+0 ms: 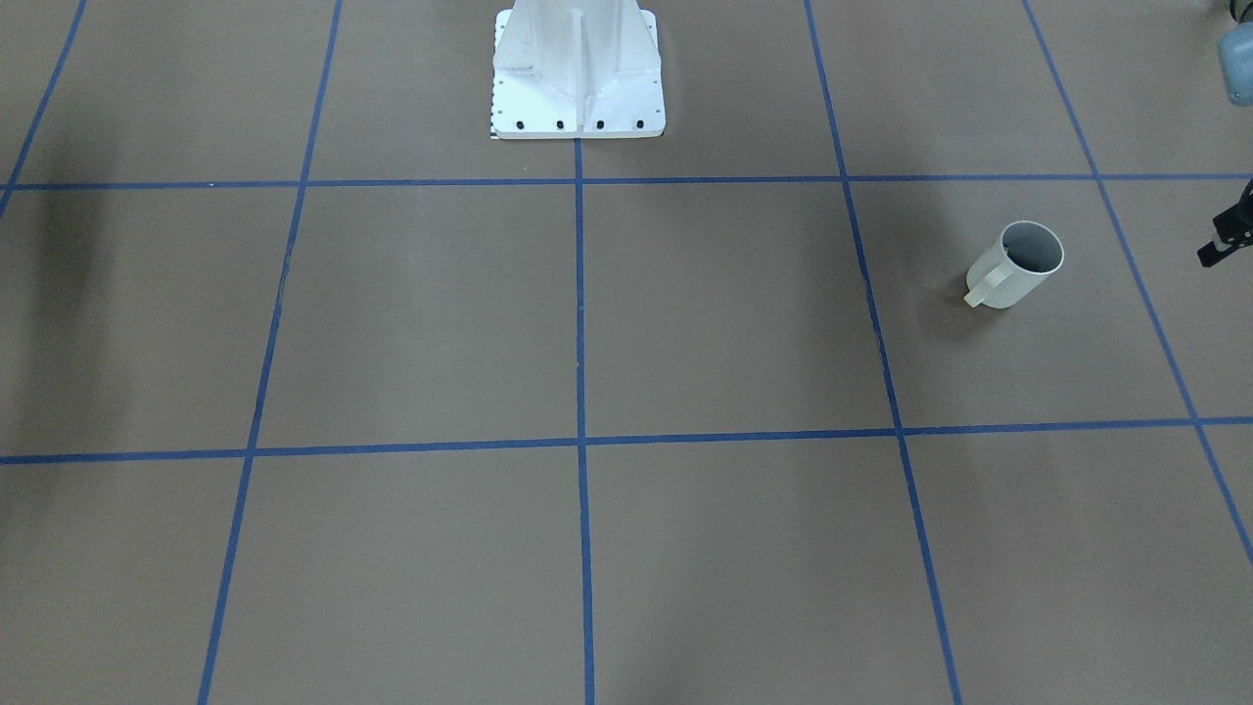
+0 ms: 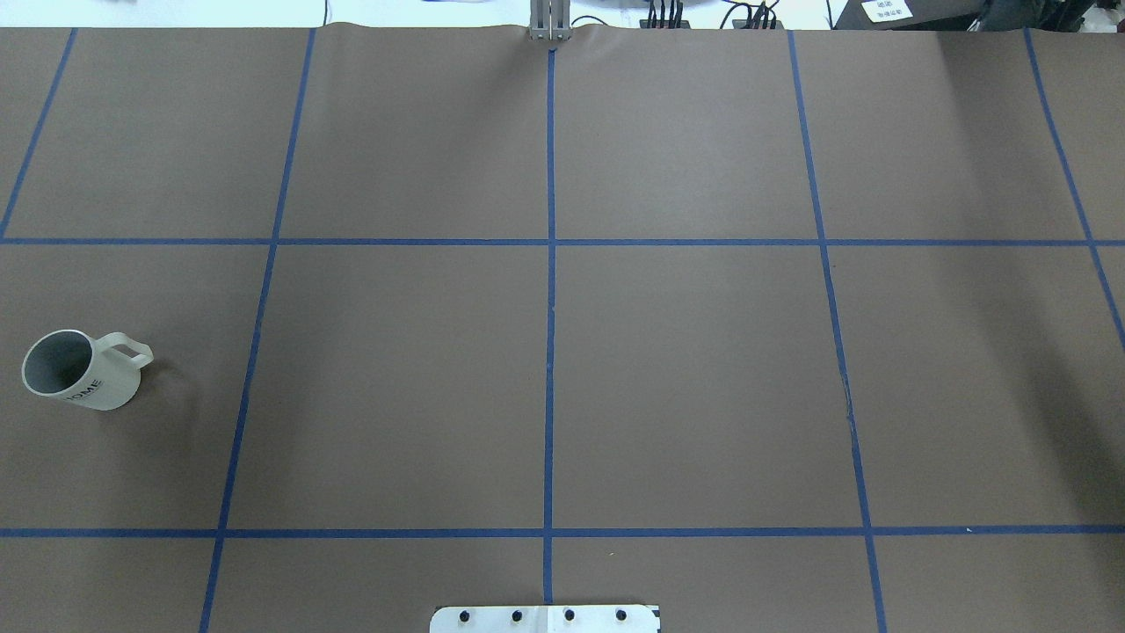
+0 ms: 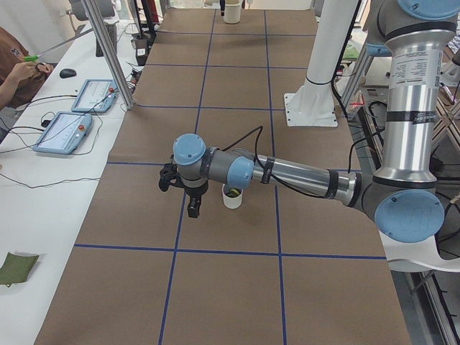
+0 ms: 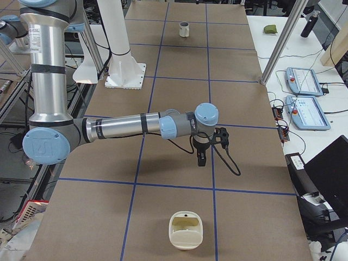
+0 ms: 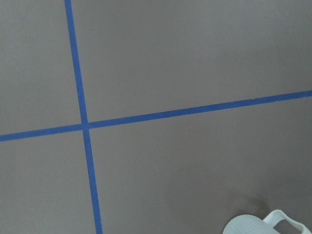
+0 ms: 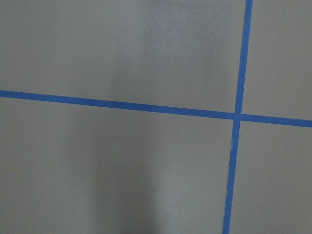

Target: Left arm hands cup to right arm to dump lemon

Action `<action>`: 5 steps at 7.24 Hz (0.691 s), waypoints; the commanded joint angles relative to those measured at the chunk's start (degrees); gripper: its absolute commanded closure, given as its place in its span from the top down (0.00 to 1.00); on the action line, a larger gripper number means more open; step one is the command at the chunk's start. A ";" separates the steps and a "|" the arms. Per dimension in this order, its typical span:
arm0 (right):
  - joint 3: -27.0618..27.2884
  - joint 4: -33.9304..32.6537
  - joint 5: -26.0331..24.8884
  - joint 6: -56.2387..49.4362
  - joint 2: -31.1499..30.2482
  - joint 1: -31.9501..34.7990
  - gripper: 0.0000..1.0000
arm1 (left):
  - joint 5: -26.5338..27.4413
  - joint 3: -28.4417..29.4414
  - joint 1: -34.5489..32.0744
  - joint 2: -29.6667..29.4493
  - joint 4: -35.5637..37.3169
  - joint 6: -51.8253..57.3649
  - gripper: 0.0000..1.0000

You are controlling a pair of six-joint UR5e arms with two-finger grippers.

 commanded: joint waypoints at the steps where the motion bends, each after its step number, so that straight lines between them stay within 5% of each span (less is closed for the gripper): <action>1: 0.14 1.70 0.18 0.10 -0.68 0.10 1.00 | 0.59 -2.40 0.07 0.34 0.07 0.02 1.00; 4: 0.93 1.79 0.09 0.63 0.28 0.01 1.00 | 3.15 -2.16 1.03 3.33 -3.96 -0.06 1.00; 5: 1.20 1.79 0.26 0.63 0.29 0.01 1.00 | 2.97 -2.16 6.17 3.42 -5.63 -2.67 1.00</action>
